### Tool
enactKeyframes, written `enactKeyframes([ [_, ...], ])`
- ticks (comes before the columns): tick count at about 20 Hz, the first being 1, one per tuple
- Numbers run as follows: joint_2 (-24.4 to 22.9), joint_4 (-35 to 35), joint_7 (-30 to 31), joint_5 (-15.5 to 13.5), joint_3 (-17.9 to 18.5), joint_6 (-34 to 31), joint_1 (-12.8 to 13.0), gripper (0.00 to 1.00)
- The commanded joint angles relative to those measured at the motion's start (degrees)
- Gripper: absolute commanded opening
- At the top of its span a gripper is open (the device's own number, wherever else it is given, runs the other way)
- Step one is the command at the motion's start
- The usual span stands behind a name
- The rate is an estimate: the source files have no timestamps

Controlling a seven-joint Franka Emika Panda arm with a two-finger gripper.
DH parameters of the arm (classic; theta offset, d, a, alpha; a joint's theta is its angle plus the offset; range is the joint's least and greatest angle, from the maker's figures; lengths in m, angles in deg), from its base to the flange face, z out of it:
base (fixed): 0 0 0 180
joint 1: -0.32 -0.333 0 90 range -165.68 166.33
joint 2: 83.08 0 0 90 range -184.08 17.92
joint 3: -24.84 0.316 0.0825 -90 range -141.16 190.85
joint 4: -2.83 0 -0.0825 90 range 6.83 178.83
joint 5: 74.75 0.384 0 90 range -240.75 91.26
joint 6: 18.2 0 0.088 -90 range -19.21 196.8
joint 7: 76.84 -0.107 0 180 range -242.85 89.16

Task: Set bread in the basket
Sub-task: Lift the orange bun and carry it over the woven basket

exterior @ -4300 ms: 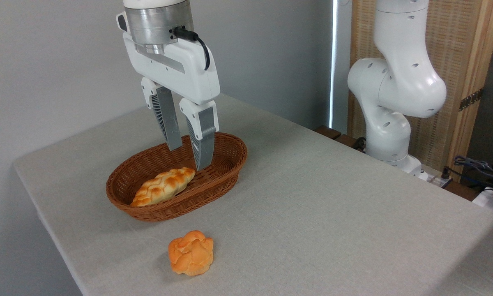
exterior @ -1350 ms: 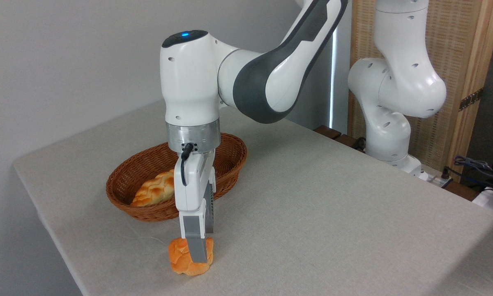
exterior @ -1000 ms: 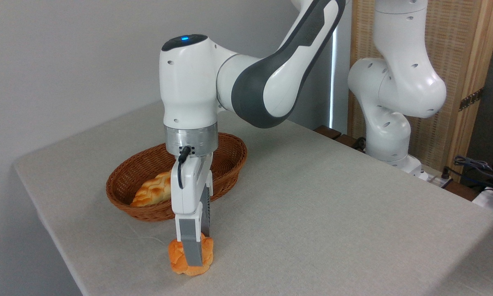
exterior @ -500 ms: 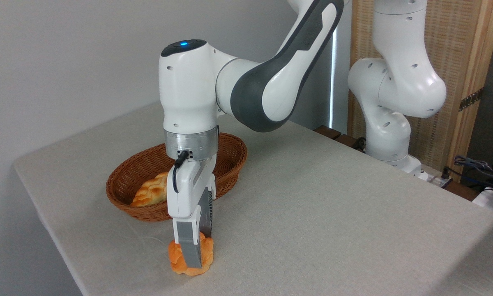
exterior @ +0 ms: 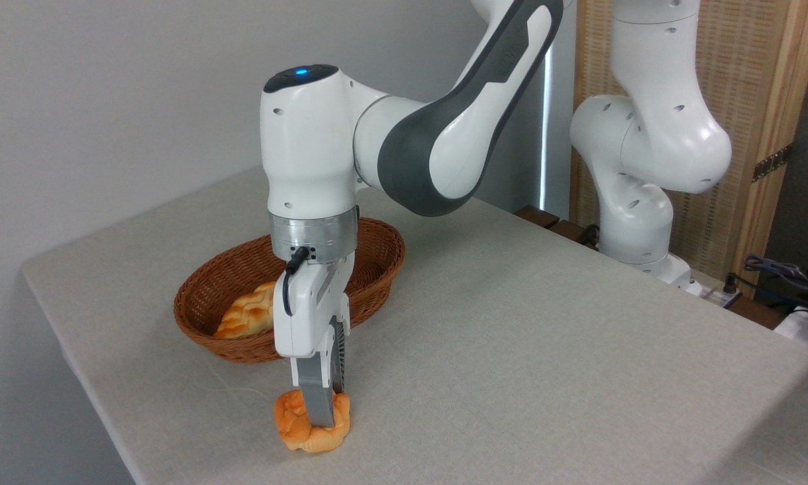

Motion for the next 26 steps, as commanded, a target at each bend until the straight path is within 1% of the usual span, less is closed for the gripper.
enactKeyframes([
  [1, -0.4, 0.6, -0.7, 0.3, 0.0, 1.2, -0.2, 0.39],
  [3, -0.4, 0.3, -0.4, -0.6, 0.0, 0.8, -0.2, 0.39],
  [5, -0.6, -0.2, 0.0, -3.2, 0.0, 0.4, -0.2, 0.39],
  [6, -1.1, -0.6, 0.1, -5.1, 0.0, -1.1, -0.3, 0.39],
  [7, -1.2, -1.2, 0.1, -5.6, 0.0, -2.4, -0.3, 0.39],
  [9, -1.4, -4.4, 0.1, -5.8, 0.0, -8.1, -0.3, 0.39],
  [10, -1.5, -7.2, 0.1, -5.9, 0.0, -12.5, -0.3, 0.39],
  [11, -1.5, -8.4, 0.2, -6.0, 0.0, -14.6, -0.3, 0.39],
  [12, -1.5, -10.8, 0.8, -7.1, 0.0, -18.3, -0.3, 0.39],
  [13, -1.5, -11.9, 1.0, -7.8, 0.0, -20.0, -0.3, 0.39],
  [14, -1.7, -13.8, 1.5, -9.2, 0.0, -23.3, -0.3, 0.39],
  [15, -1.7, -14.8, 1.6, -9.6, 0.0, -24.8, -0.3, 0.39],
  [16, -1.8, -16.7, 1.7, -10.0, -0.1, -28.0, -0.3, 0.4],
  [19, -2.4, -18.4, 3.1, -10.0, -0.5, -32.2, -0.2, 0.4],
  [20, -3.0, -18.5, 5.5, -10.0, -2.3, -33.2, -0.2, 0.41],
  [21, -3.3, -18.3, 7.2, -10.0, -3.1, -33.6, -0.2, 0.42],
  [22, -3.8, -18.1, 10.8, -10.0, -4.5, -34.4, -0.2, 0.44],
  [23, -4.0, -17.8, 13.1, -10.0, -5.2, -34.9, -0.1, 0.44],
  [24, -4.3, -17.5, 17.5, -10.0, -7.2, -35.4, -0.1, 0.44],
  [25, -4.7, -17.1, 19.6, -10.0, -8.0, -35.5, -0.1, 0.44],
  [26, -5.7, -16.3, 23.4, -10.0, -9.3, -35.5, -0.1, 0.44],
])
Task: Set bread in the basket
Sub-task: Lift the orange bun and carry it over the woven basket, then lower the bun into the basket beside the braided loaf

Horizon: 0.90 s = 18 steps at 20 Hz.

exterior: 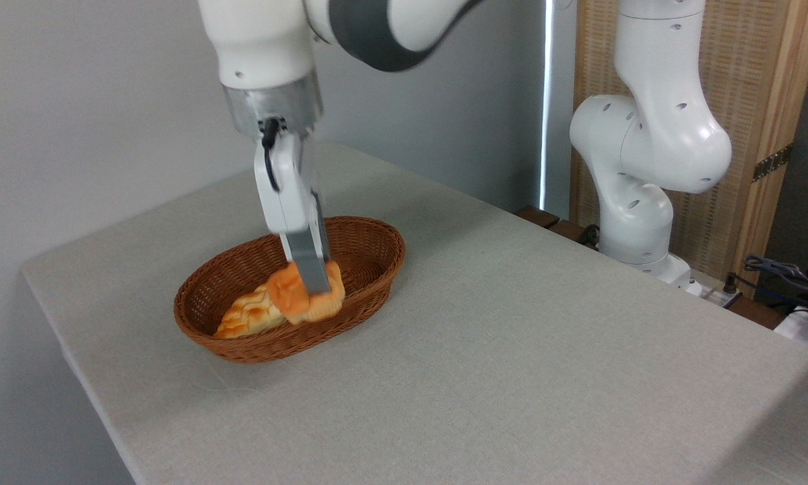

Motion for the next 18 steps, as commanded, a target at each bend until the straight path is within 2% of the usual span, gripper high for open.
enactKeyframes([
  [1, -2.3, 1.8, 12.0, -1.0, -4.6, -1.7, -0.1, 0.45],
  [4, -2.9, 4.7, 21.5, -1.2, -8.1, -1.7, 0.0, 0.45],
  [6, -3.1, 6.5, 23.5, -1.2, -9.0, -1.7, 0.1, 0.45],
  [7, -3.1, 7.9, 23.8, -1.2, -9.7, -1.7, 0.1, 0.45],
  [9, -3.1, 10.2, 23.8, -1.1, -10.2, -1.3, 0.1, 0.52],
  [14, -3.1, 11.6, 24.1, -1.3, -10.3, -0.8, 0.2, 0.56],
  [16, -3.1, 11.6, 24.2, -1.3, -10.3, -0.7, 0.2, 0.67],
  [17, -3.1, 11.6, 24.2, -1.3, -10.3, -0.7, 0.2, 0.78],
  [18, -3.1, 11.6, 24.2, -1.3, -10.3, -0.7, 0.2, 0.83],
])
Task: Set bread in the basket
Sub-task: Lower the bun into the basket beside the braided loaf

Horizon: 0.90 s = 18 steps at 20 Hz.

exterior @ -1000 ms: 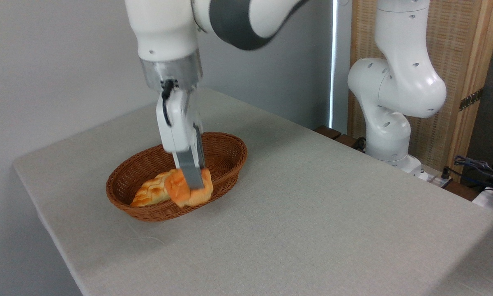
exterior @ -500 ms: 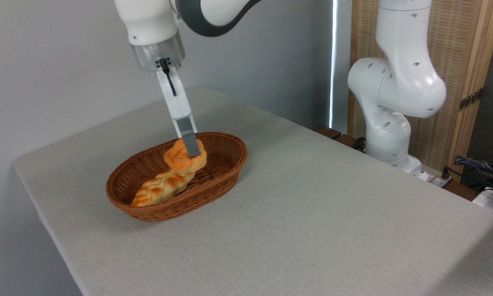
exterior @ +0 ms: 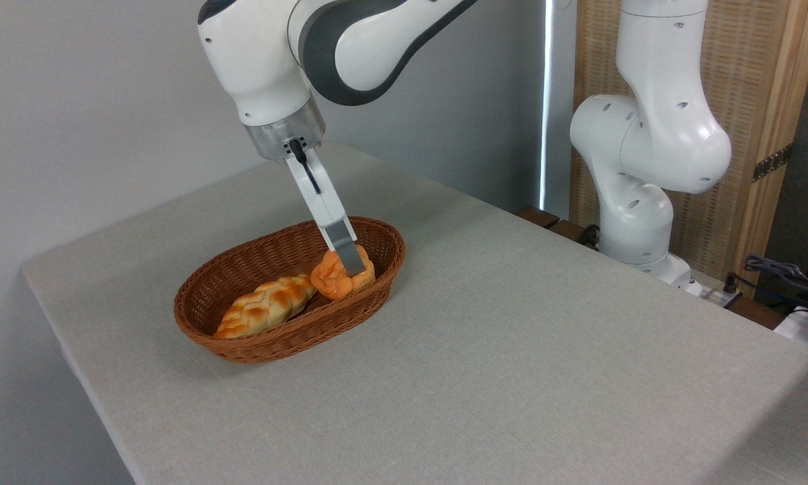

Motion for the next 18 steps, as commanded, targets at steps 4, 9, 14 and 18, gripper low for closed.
enactKeyframes([
  [4, -1.4, 0.8, 0.7, -1.2, 0.0, 0.8, -0.2, 1.0],
  [9, -1.4, 0.6, 0.7, -3.0, 0.1, 1.5, -0.3, 1.0],
  [14, -1.4, 0.5, 2.7, -5.8, 0.6, 3.9, -0.3, 1.0],
  [18, -1.4, 0.6, 2.7, -5.7, 0.6, 3.9, -0.3, 1.0],
])
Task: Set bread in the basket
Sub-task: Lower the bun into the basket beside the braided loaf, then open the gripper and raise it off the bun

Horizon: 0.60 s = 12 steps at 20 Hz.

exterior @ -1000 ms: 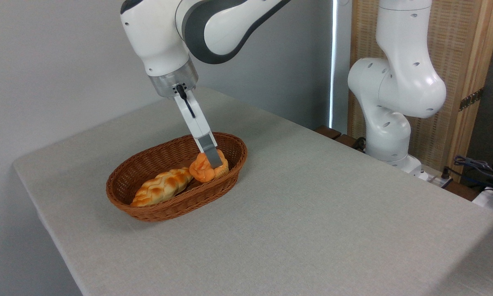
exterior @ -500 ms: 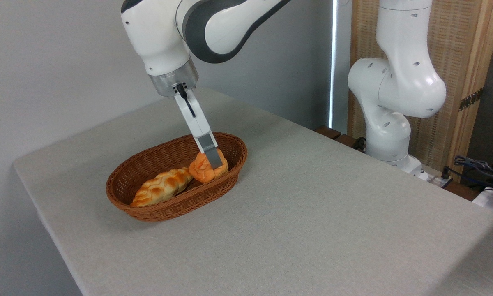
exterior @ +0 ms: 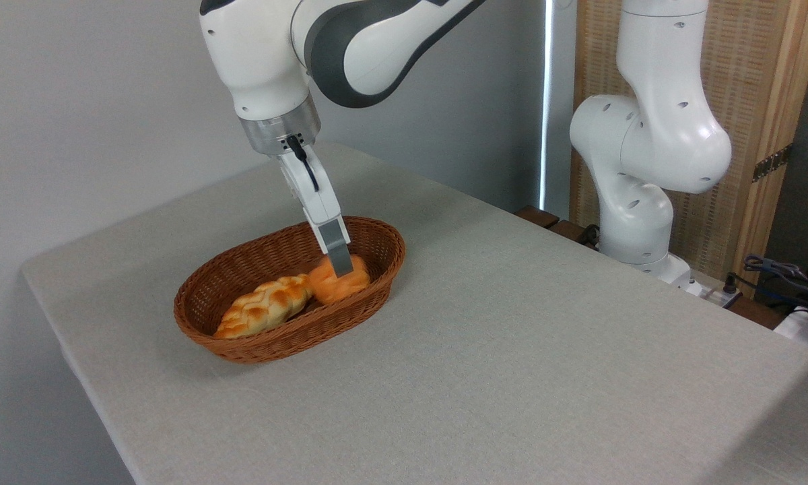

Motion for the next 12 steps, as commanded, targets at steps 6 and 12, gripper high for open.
enactKeyframes([
  [6, -1.2, -1.4, 1.0, -1.1, 0.9, 0.6, -0.3, 1.0],
  [12, -0.9, -8.2, 3.1, -1.0, 5.6, 0.2, -0.5, 1.0],
])
